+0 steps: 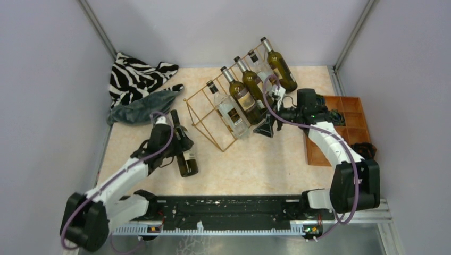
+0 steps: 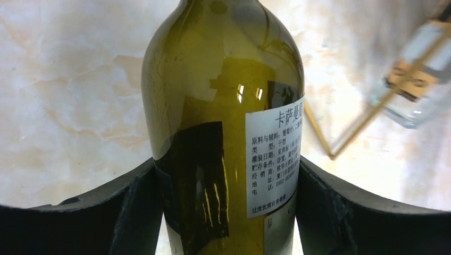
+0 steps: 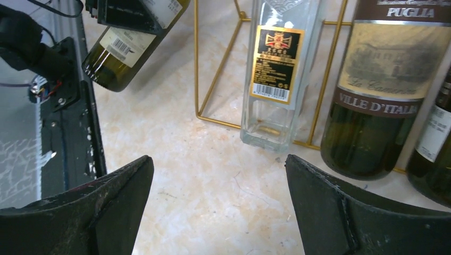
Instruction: Put the wine bottle on the wine rack
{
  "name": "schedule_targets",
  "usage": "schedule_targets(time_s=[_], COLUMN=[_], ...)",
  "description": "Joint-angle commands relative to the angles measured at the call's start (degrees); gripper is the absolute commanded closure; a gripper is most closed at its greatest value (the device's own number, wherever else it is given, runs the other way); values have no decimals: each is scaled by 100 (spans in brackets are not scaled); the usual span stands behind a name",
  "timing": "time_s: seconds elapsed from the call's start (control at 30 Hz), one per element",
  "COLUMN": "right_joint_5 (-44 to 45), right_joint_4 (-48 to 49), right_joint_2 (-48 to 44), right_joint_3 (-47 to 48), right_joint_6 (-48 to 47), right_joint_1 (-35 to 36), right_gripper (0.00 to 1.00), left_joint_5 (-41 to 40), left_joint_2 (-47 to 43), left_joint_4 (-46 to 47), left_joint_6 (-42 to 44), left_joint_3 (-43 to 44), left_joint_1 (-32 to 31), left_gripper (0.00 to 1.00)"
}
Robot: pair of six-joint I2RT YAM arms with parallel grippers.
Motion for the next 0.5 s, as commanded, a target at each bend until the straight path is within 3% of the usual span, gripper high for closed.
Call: schedule_targets(time_s=[0.0,0.27,0.47], right_joint_5=[-512,-705,-1119], right_joint_4=[316,387,911], right_joint_2=[142,215,117], right_joint_3=[57,4,-217], right_joint_6=[185,137,419], right_joint_1=[242,674,801], right_gripper=[7,8,8], left_joint_5=[537,1523,2584], left_joint_2=[-972,-2508,-2645], left_joint_4=[1068,2375,3495], left_joint_6=[153,410,419], left_joint_3=[-367,-1131,-1207], left_joint_1=[6,6,6], left_gripper=[100,100,100])
